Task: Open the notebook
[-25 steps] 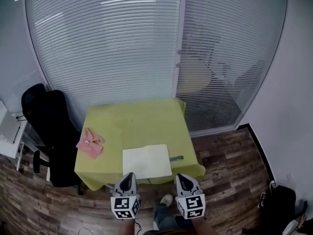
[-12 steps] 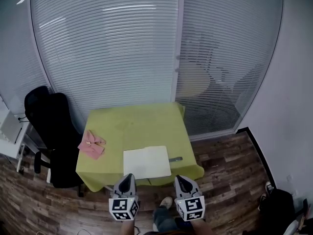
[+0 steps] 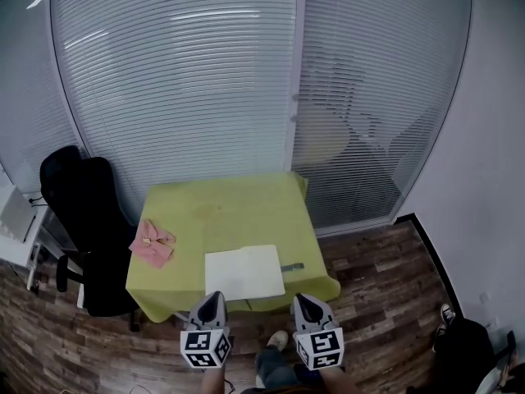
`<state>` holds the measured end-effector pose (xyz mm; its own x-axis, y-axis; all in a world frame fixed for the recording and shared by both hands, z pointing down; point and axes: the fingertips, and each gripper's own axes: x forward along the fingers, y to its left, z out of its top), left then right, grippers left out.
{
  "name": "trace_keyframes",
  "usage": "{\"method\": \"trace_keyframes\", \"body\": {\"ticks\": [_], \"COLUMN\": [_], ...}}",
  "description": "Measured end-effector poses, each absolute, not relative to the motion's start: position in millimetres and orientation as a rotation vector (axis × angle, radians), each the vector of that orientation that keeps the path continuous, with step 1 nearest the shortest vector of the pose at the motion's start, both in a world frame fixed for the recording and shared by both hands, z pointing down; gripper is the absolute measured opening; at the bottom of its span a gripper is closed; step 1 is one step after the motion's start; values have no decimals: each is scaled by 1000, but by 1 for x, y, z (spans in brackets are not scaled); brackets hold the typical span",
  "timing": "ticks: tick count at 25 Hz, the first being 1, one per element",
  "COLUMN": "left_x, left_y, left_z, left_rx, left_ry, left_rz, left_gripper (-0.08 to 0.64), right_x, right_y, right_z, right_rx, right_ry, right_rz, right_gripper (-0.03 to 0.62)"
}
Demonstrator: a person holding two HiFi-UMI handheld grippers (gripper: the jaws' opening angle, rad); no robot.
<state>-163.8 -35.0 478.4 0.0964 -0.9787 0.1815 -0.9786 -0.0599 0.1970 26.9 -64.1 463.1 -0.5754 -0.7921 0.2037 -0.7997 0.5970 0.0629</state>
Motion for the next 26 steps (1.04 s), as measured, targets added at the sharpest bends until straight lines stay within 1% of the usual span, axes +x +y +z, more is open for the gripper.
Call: {"method": "trace_keyframes", "body": {"ticks": [7,26], "left_x": [-166,-173], "left_y": [-31,-27], "left_z": [483,489], "left_rx": [2106,2076], "left_ry": [-1955,-1957], "left_rz": [33,7], "left_gripper": [25,25], "right_x": [23,18], "right_y": [-60,-58], "right_z": [469,477], "right_rx": [1305,1260], "right_ry": [-2608,-2591], "right_rz": [59,66], "right_gripper": [12,12]}}
